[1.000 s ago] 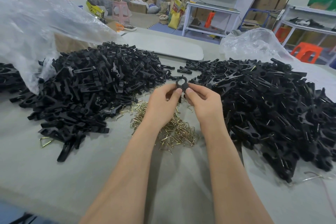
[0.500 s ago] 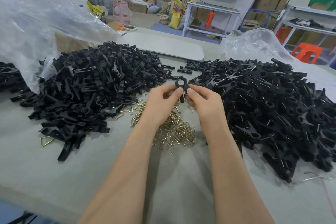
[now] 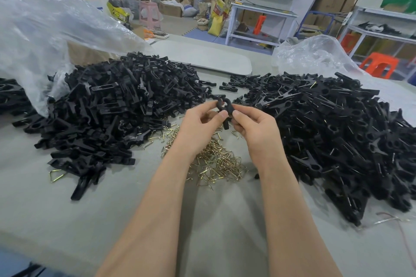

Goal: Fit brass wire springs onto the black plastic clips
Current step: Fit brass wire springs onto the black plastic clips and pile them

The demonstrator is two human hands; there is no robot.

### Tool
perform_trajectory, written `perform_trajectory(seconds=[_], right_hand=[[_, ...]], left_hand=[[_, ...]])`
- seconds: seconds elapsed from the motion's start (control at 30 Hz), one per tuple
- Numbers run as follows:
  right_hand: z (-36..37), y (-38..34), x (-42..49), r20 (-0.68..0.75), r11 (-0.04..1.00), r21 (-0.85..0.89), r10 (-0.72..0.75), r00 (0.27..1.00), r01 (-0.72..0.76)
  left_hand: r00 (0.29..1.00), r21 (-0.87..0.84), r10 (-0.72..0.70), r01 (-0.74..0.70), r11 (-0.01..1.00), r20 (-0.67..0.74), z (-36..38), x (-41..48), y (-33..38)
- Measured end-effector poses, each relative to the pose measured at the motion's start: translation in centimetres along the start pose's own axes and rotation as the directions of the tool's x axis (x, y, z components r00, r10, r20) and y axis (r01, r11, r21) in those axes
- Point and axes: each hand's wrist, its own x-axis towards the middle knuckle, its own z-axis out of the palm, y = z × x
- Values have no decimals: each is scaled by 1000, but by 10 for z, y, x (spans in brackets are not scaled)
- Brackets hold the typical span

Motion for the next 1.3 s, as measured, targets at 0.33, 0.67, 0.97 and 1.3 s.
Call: perform_trajectory(seconds=[0.33, 0.67, 0.97, 1.3], right_hand=[[-1, -1, -1, -60, 999, 32, 16, 998, -14], [-1, -2, -2, 14, 1000, 23, -8, 1000, 7], [-1, 1, 0, -58, 999, -5, -40, 998, 40], [-5, 1, -1, 67, 999, -10, -33, 997, 34]], left_hand=[[1000, -15, -15, 15, 1000, 27, 1, -2, 3], [999, -6, 13, -13, 1000, 31, -1, -1, 2], [1000, 47, 22, -22, 999, -6, 0, 2, -1], [999, -88, -28, 31, 996, 42, -1, 0, 1]])
